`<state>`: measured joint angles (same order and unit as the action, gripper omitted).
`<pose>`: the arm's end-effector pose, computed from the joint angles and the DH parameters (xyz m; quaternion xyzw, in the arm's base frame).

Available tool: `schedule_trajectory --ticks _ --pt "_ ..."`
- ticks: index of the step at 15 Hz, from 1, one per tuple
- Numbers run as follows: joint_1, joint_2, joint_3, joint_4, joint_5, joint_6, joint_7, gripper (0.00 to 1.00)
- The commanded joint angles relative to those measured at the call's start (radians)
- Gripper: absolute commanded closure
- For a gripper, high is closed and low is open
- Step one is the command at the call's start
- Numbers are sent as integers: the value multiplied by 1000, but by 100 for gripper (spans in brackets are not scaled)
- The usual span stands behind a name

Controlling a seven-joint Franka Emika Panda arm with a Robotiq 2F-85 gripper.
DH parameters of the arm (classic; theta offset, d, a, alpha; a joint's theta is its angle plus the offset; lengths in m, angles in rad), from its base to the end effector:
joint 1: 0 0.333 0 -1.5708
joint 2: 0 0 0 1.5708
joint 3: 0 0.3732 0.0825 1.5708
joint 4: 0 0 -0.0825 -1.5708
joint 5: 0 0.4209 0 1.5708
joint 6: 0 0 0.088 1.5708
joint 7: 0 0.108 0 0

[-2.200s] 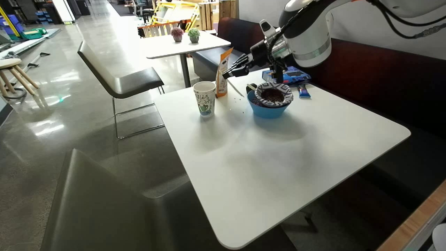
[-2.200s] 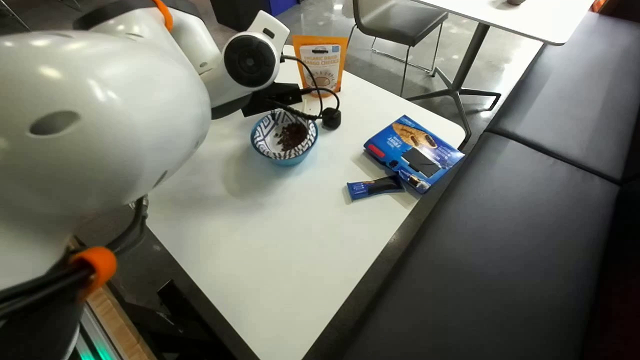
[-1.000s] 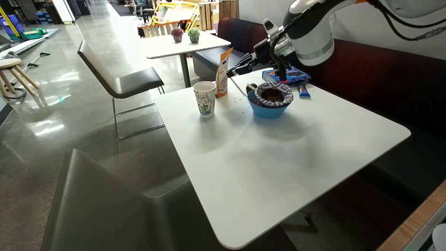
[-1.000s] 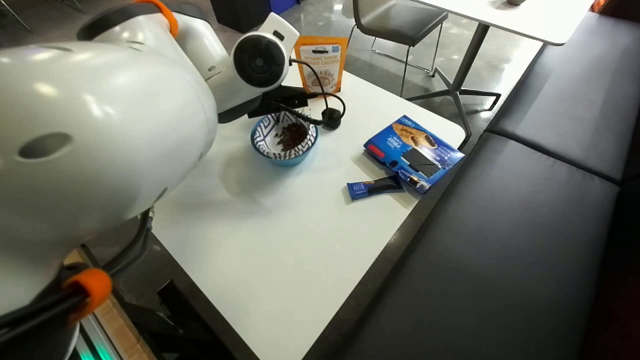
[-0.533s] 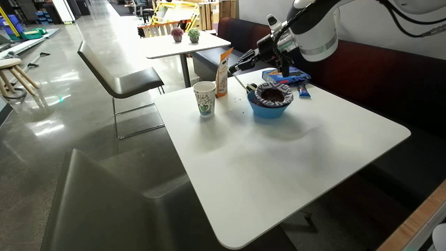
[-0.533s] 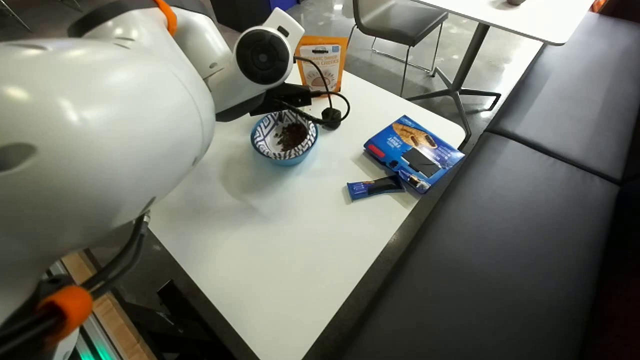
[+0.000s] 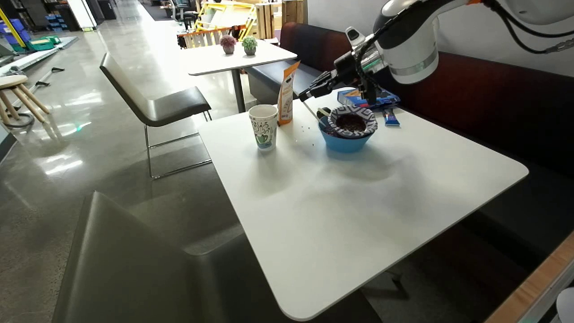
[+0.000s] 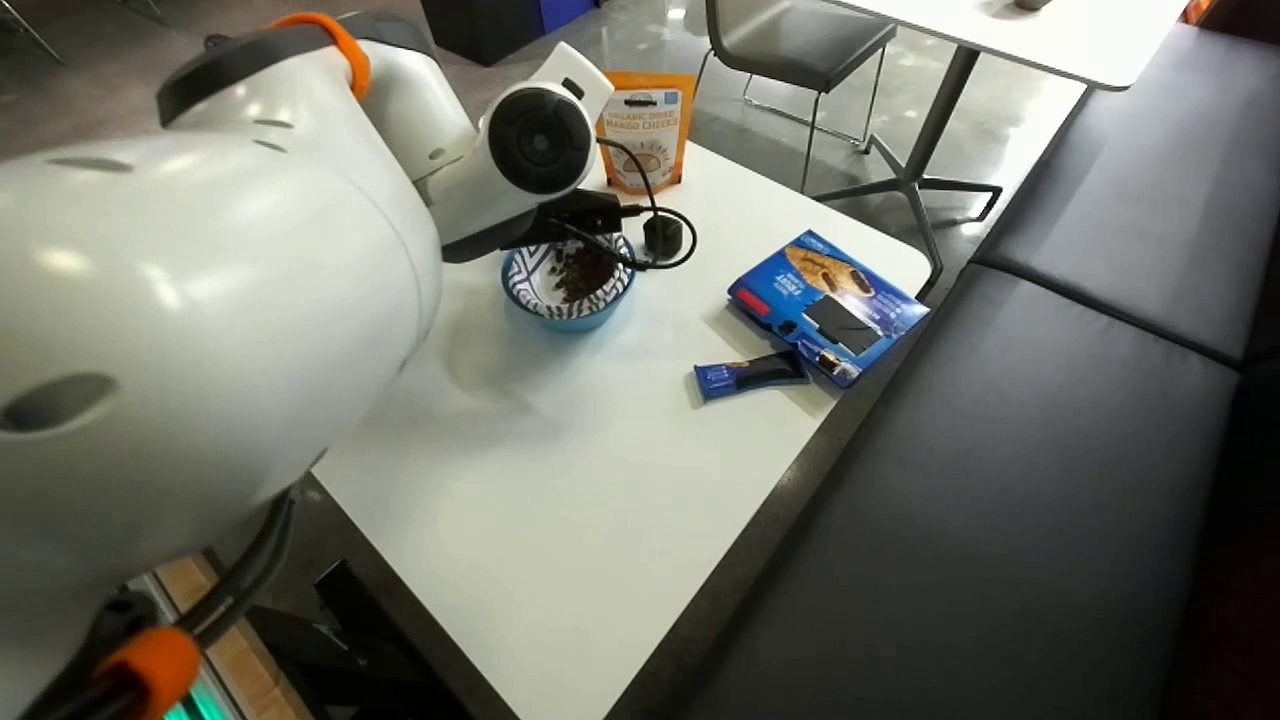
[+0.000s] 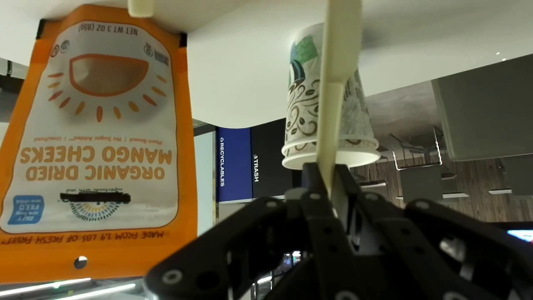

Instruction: Pick up the knife and place it in the blue bowl

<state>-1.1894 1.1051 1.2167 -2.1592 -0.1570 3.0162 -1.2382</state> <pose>0.6425 -0.0363 0.2427 -0.7822 -0.4004 -0.4222 0.2227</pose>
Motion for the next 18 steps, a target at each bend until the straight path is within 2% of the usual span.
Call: schedule_trajectory --ticks 1,8,18 --pt "-31 26 -9 -14 -33 -21 3 97" --pt "-18 27 -54 -29 -55 -10 -8 97" --pt "-42 -14 -87 -57 -73 -33 -13 97"
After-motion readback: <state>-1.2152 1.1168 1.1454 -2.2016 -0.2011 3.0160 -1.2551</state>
